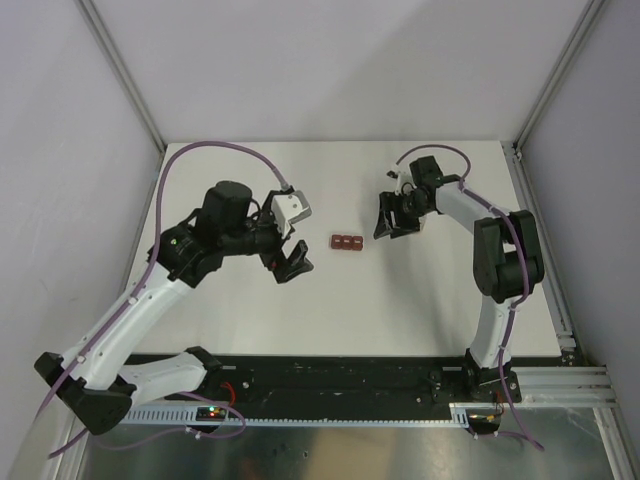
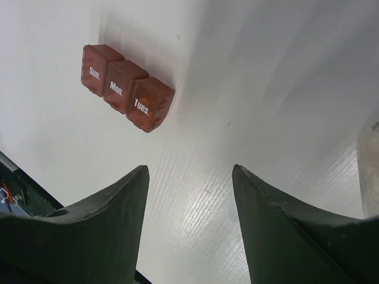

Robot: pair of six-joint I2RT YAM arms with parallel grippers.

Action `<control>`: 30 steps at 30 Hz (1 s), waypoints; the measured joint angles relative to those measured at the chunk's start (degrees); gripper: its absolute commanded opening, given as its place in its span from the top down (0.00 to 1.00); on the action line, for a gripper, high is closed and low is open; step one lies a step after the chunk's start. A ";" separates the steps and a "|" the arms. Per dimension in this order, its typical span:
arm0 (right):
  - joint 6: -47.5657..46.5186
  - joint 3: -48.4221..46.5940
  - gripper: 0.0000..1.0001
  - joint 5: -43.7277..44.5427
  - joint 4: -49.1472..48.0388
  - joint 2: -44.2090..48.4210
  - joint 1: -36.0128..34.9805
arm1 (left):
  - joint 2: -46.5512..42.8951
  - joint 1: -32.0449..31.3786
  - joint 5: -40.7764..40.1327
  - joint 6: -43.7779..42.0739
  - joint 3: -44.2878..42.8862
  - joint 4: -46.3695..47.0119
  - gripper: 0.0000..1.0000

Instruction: Sort the pills into containers

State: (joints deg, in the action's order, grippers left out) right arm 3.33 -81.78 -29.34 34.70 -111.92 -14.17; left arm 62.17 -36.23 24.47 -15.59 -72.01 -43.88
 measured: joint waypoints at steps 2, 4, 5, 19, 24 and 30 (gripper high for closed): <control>-0.55 -0.46 0.35 -0.07 0.61 0.09 0.00 | -0.24 0.00 -0.83 -0.02 0.02 0.02 0.00; -1.09 -0.76 0.33 -0.04 1.05 0.66 0.00 | -0.46 0.00 -2.01 -0.02 0.02 0.02 0.00; -1.53 -0.76 0.33 0.00 1.20 1.22 0.00 | -0.57 0.00 -2.64 -0.02 0.02 0.02 0.00; -6.84 0.33 0.26 4.59 0.35 19.37 0.94 | -2.19 0.22 -18.47 0.09 3.93 3.82 0.00; -8.39 3.43 0.09 8.46 -0.02 24.35 1.20 | -2.16 2.08 -23.67 0.55 6.08 6.32 0.00; -9.94 9.09 0.01 13.66 -0.90 30.97 1.68 | -2.82 7.69 -25.86 1.81 9.38 10.29 0.00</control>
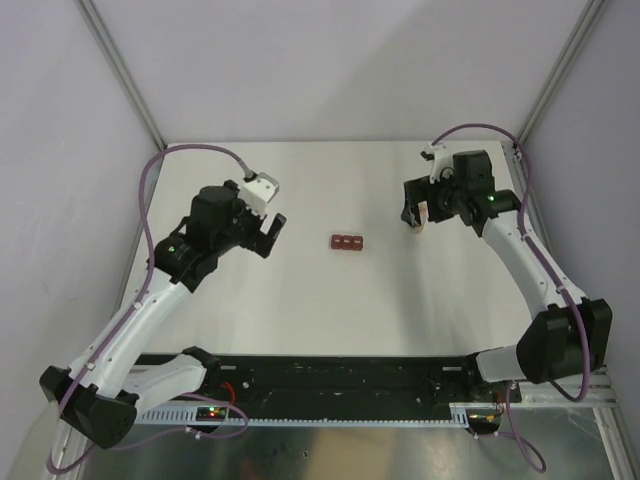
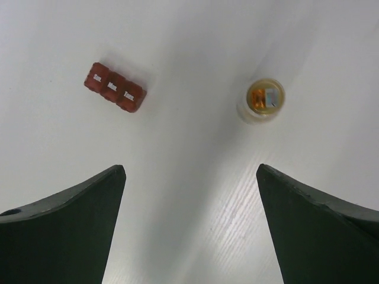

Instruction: Sort the pills into containers

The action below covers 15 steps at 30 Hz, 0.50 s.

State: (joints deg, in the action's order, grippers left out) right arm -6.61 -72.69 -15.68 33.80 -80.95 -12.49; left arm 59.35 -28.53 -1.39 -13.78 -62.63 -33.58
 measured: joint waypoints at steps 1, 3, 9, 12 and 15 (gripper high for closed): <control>-0.09 0.70 0.01 0.42 -0.02 1.07 0.20 | -0.55 0.94 -0.02 0.33 0.68 0.68 0.00; -0.37 2.32 0.01 1.53 -0.24 3.65 0.74 | -2.01 2.54 -0.02 0.96 2.08 2.27 0.00; -1.03 5.88 0.01 4.79 -0.76 9.75 2.34 | -6.32 6.49 -0.02 3.74 4.79 6.86 0.00; -1.29 8.04 0.01 6.58 -1.07 12.96 3.28 | -7.72 8.44 -0.09 5.35 5.79 9.01 0.00; -1.97 10.21 0.01 8.33 -1.01 16.55 4.09 | -8.50 9.84 -0.48 6.82 6.62 10.05 0.00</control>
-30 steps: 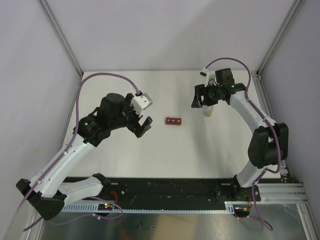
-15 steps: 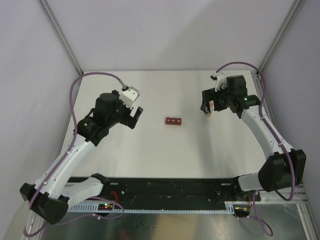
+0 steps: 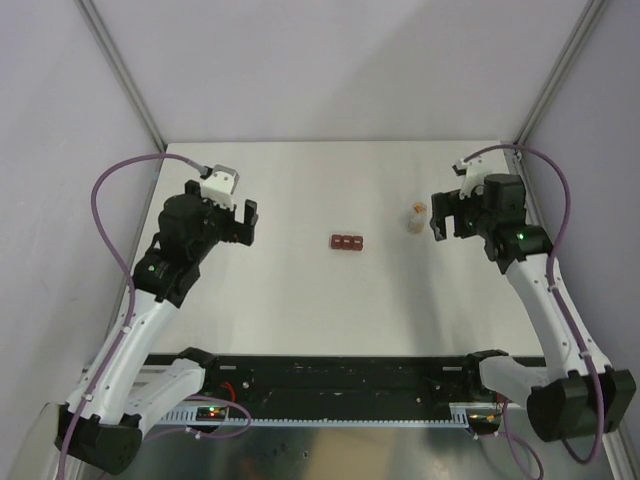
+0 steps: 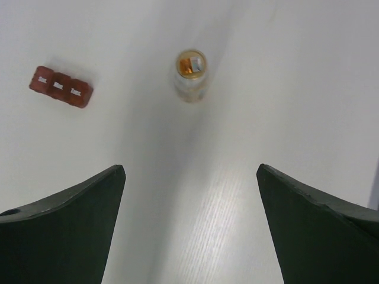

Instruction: Sort the pills into containers

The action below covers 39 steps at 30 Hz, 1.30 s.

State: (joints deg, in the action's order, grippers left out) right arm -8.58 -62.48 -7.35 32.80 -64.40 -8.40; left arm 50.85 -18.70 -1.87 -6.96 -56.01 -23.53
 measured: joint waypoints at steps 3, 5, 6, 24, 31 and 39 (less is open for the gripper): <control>-0.52 2.45 0.01 1.64 0.00 4.85 0.57 | -0.26 0.76 -0.63 1.09 0.20 0.68 0.00; -0.57 4.07 0.01 2.49 0.11 8.24 0.81 | -0.39 1.03 -1.07 1.62 0.20 1.18 0.00; -0.57 4.59 0.01 2.86 0.20 9.55 0.94 | -0.44 1.07 -1.22 1.70 0.20 1.38 0.00; -0.50 20.09 0.01 3.56 -1.01 28.09 1.88 | -10.10 1.20 -4.00 2.49 8.50 2.27 0.00; -0.50 21.70 0.01 2.36 -1.57 28.48 2.56 | -10.62 1.20 -3.87 2.49 12.09 2.86 0.00; -0.55 22.53 0.01 2.36 -2.64 28.46 3.48 | -14.95 1.20 -3.96 2.01 18.47 8.15 0.00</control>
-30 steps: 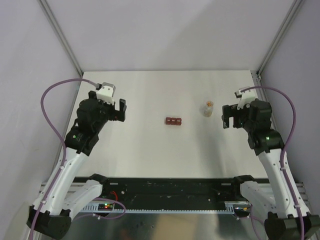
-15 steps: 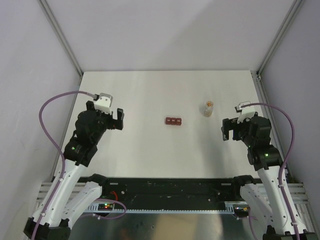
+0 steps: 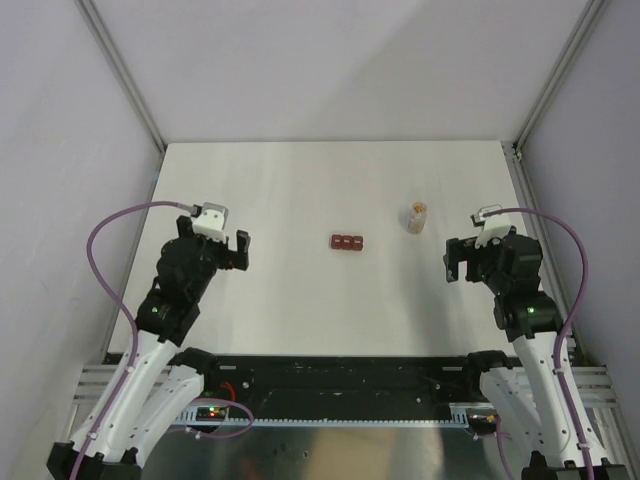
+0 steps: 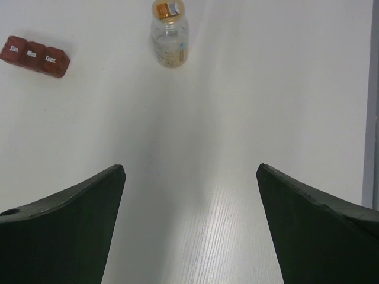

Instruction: Sort the pills into containers

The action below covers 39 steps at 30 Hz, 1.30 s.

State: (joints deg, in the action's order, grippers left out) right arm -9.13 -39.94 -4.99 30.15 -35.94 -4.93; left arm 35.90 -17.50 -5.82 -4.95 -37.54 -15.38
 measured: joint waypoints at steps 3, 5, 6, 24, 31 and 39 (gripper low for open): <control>-0.13 0.63 0.00 -0.44 -0.02 0.13 0.83 | -1.16 0.02 0.02 -0.37 2.36 2.51 0.00; -0.20 0.92 0.00 -0.96 0.02 0.46 1.86 | -1.49 0.17 0.15 -0.90 3.82 4.00 0.00; -0.20 0.94 0.00 -1.22 0.02 0.66 2.38 | -1.60 0.42 0.22 -1.14 4.52 4.66 0.00; -1.60 0.96 0.01 -9.38 1.66 2.67 12.70 | -4.50 5.62 -1.40 -1.53 9.09 10.43 0.00; -1.70 0.96 0.00 -9.97 1.97 2.73 13.81 | -4.02 6.40 -1.51 -2.12 9.73 11.13 0.00; -1.68 0.96 0.01 -10.88 2.21 4.35 15.32 | -5.60 7.10 -1.55 -2.62 11.47 11.47 0.00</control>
State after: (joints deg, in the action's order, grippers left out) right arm -10.81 -38.98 -15.88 32.36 -31.59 10.39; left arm 30.30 -10.39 -7.38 -7.57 -26.06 -3.90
